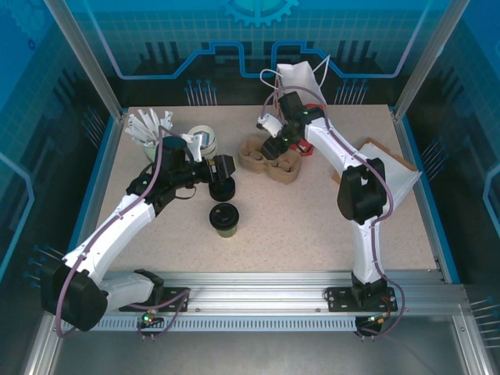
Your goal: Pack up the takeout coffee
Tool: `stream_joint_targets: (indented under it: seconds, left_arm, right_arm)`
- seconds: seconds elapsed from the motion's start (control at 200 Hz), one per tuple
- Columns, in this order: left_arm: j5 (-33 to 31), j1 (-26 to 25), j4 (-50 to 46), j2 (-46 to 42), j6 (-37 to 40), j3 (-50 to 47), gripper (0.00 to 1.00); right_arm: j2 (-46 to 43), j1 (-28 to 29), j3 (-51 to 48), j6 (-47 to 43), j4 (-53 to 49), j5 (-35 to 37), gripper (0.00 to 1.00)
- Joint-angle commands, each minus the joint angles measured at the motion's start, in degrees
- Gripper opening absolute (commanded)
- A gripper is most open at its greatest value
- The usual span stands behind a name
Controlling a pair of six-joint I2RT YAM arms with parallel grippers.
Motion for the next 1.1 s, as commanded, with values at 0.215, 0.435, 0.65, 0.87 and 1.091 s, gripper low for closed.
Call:
stream_joint_targets:
  seconds: [0.215, 0.435, 0.65, 0.87, 1.091]
  left_arm:
    - [0.39, -0.4, -0.12, 0.74, 1.27, 1.76, 0.81]
    - [0.74, -0.36, -0.08, 0.92, 0.95, 1.52, 0.81]
    - [0.74, -0.36, -0.1, 0.74, 1.04, 1.38, 0.81]
    - [0.74, -0.47, 0.01, 0.65, 0.96, 1.21, 0.81]
    - [0.91, -0.44, 0.1, 0.65, 0.92, 0.95, 0.81]
  right_arm:
    - [2.47, -0.25, 2.37, -2.2, -3.71, -1.72, 0.53]
    - [3.53, -0.18, 3.4, -2.94, -4.26, -0.9, 0.51]
    - [4.56, -0.14, 4.35, -4.05, -5.31, -0.75, 0.48]
    - [5.56, -0.14, 5.1, -5.35, -6.22, -0.65, 0.47]
    - [6.1, -0.13, 5.59, -6.15, -6.6, -0.4, 0.46]
